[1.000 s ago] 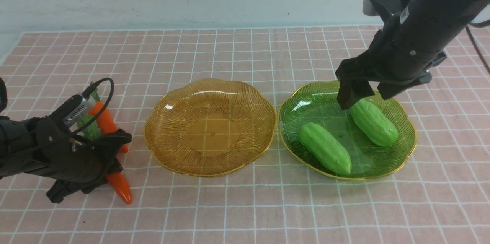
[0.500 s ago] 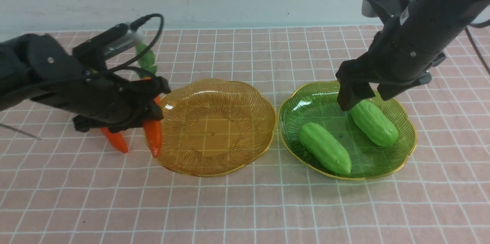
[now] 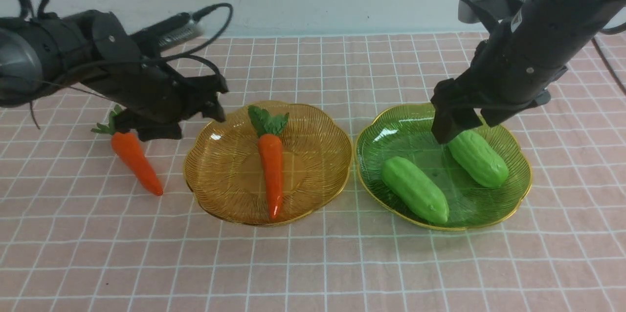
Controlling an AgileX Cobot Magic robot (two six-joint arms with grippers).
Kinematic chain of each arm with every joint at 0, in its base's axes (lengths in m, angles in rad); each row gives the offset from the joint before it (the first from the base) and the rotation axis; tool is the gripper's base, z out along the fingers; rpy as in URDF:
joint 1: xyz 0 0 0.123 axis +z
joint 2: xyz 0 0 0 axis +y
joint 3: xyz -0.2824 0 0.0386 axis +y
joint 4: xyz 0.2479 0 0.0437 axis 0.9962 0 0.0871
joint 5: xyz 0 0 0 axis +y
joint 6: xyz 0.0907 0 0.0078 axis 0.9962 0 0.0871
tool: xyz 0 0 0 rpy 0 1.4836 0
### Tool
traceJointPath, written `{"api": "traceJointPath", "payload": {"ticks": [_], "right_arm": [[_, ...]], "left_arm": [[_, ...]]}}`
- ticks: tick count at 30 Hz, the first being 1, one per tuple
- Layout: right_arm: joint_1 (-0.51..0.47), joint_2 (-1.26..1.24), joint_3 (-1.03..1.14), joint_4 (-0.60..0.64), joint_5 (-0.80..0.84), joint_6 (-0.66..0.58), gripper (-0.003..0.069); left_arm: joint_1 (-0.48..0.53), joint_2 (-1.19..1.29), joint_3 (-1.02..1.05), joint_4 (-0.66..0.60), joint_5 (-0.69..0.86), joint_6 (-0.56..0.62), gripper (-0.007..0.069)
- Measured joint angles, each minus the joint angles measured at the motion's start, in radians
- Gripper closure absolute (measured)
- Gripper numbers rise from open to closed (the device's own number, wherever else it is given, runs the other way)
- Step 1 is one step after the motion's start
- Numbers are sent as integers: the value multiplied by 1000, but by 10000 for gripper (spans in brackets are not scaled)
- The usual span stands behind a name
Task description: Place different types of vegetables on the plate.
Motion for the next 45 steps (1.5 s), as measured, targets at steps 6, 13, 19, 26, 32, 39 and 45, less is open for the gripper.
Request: {"api": "traceJointPath", "payload": {"ticks": [6,13,19,26,32,39,45], "right_arm": [[0,0,0,-1,0,-19,91],[0,0,0,-4,0,-35,91],[0,0,0,-3,0,-38,91],[0,0,0,5,0,-38,91],[0,0,0,-4,0,-38,102],[0,-164,97,-60,-1,-41,425],[0,-481,281,-167,0,23,659]], "left_arm": [[192,22,-10,122,84,-163,104],[225,127,-10,114,91,-223,149],[225,184,-12,98,82,-220,258],[211,53,-13,-10,192,2,461],[26,43,-18,-96,220,160,431],[-34,82,-18,-69,139,167,223],[-34,82,-18,-67,138,167,111]]}}
